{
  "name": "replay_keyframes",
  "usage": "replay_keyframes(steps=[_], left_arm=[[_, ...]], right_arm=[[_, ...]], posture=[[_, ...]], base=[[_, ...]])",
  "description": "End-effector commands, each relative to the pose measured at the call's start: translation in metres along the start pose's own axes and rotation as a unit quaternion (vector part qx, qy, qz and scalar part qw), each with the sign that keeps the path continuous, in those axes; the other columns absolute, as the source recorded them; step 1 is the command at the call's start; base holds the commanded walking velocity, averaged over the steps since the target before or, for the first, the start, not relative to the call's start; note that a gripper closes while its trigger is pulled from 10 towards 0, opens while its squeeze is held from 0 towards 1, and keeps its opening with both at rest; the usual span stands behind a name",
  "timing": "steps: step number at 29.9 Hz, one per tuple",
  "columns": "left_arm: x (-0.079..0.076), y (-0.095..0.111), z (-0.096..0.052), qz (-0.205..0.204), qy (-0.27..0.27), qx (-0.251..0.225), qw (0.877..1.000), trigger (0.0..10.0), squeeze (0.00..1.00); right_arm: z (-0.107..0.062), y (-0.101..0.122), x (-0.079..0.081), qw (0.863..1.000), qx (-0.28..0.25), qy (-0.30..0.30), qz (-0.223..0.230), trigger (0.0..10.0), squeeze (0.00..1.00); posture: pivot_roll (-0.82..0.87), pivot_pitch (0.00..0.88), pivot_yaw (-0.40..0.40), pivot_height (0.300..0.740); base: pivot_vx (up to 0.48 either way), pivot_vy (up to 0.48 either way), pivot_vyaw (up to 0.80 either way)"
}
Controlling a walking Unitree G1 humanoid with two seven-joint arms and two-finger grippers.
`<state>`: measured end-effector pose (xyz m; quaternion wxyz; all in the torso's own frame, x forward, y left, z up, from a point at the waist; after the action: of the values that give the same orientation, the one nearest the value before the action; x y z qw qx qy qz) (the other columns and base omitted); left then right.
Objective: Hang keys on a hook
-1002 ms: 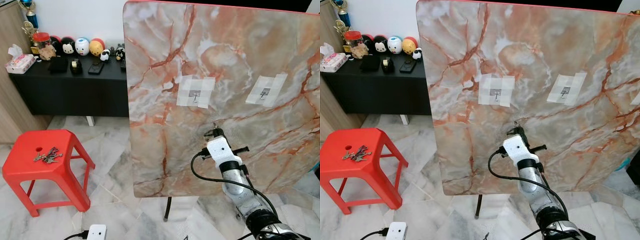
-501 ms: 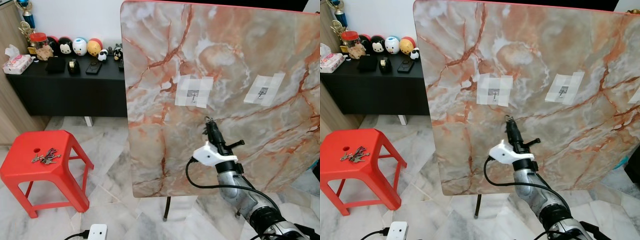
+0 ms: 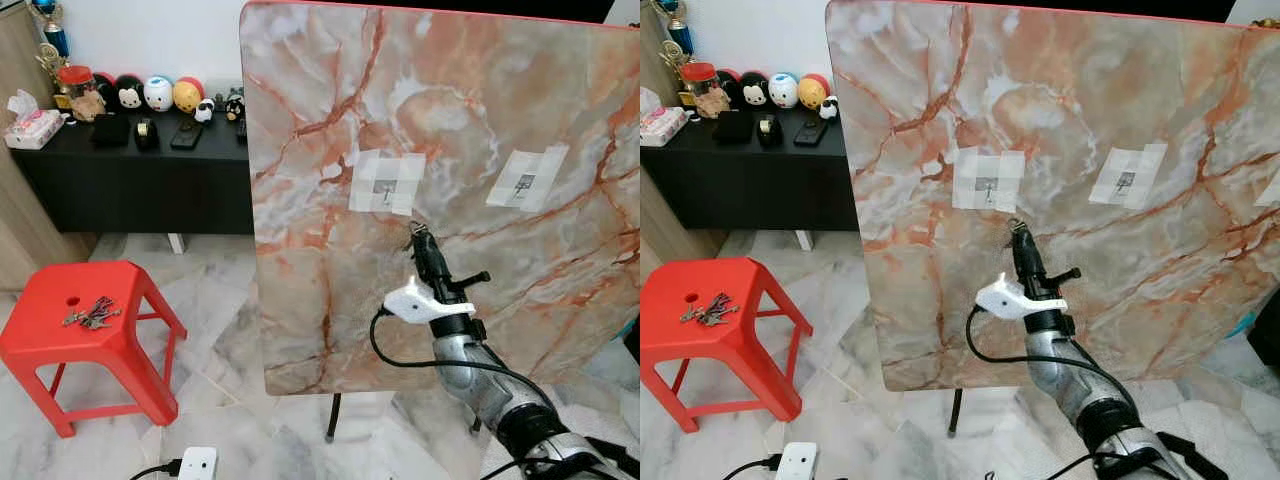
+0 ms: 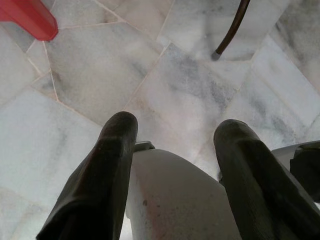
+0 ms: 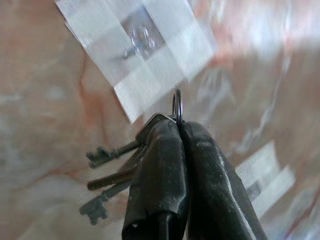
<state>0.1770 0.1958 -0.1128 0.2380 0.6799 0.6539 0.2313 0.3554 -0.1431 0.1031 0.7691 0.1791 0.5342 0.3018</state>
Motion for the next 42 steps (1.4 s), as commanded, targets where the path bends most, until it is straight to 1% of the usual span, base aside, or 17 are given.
replay_keyframes(steps=[1,4,8,9,12,16,18,24,25,31,37,42], left_arm=[[0.001,-0.003,0.000,0.009,-0.002,0.008,1.000,10.0,0.00],[0.008,0.000,-0.001,0.017,0.002,0.007,1.000,10.0,0.00],[0.014,0.003,-0.001,0.022,0.005,0.005,1.000,10.0,0.00],[0.019,0.006,-0.001,0.025,0.007,0.003,1.000,10.0,0.00],[0.025,0.008,-0.002,0.027,0.010,0.001,1.000,10.0,0.00],[0.029,0.010,-0.002,0.030,0.012,-0.001,0.999,10.0,0.00],[0.031,0.011,-0.003,0.030,0.012,-0.002,0.999,10.0,0.00],[0.030,0.011,-0.002,0.028,0.011,-0.003,1.000,10.0,0.00],[0.029,0.011,-0.002,0.028,0.011,-0.002,1.000,10.0,0.00],[0.022,0.008,-0.001,0.024,0.008,0.001,1.000,10.0,0.00],[0.018,0.004,-0.001,0.021,0.007,0.005,1.000,10.0,0.00],[0.016,0.001,-0.002,0.019,0.006,0.009,1.000,10.0,0.00]], right_arm=[[0.004,-0.003,-0.007,1.000,0.011,-0.021,0.010,10.0,0.00],[0.005,0.003,-0.004,0.999,-0.006,-0.028,-0.015,10.0,0.00],[0.006,0.007,0.000,0.999,-0.014,-0.026,-0.030,10.0,0.00],[0.008,0.011,0.002,0.998,-0.026,-0.026,-0.042,10.0,0.00],[0.010,0.014,0.003,0.998,-0.027,-0.031,-0.042,10.0,0.00],[0.012,0.020,0.007,0.997,-0.039,-0.028,-0.055,10.0,0.00],[0.015,0.025,0.011,0.996,-0.051,-0.020,-0.064,10.0,0.00],[0.020,0.031,0.015,0.995,-0.062,-0.011,-0.077,10.0,0.00],[0.022,0.031,0.014,0.994,-0.065,-0.011,-0.086,10.0,0.00],[0.028,0.027,0.006,0.992,-0.052,-0.034,-0.106,10.0,0.00],[0.028,0.025,0.002,0.991,-0.050,-0.050,-0.114,10.0,0.00],[0.026,0.019,0.004,0.990,-0.030,-0.042,-0.131,10.0,0.00]], posture=[[0.09,0.000,-0.073,0.740],[0.10,0.000,-0.053,0.740],[0.11,0.000,-0.030,0.740],[0.11,0.000,-0.023,0.740],[0.12,0.000,-0.012,0.740],[0.12,0.000,-0.008,0.740],[0.13,0.000,-0.009,0.740],[0.13,0.000,-0.012,0.740],[0.13,0.000,-0.017,0.740],[0.13,0.000,-0.027,0.740],[0.13,0.000,-0.036,0.740],[0.12,0.000,-0.040,0.740]], base=[[0.000,0.000,0.00],[0.000,0.000,0.00],[0.000,0.000,0.00],[0.000,0.000,0.00],[0.000,0.000,0.00],[0.000,0.000,0.00],[0.000,0.000,0.00],[0.000,0.000,0.00],[0.000,0.000,0.00],[0.000,0.000,0.00],[0.000,0.000,0.00],[0.000,0.000,0.00]])
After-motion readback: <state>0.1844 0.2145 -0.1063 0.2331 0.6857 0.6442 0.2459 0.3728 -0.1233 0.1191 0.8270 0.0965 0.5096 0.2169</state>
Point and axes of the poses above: a point about 5 cm out from each wrist's last joint towards the gripper, its own z axis pointing out of the wrist towards the gripper, its own y axis along the axis of the wrist's last joint, x = y × z, the point moved 3 cm from there along z, pointing out of the wrist towards the gripper, and after that the axes turned 2 degrees about z, right-handed, at the moved point
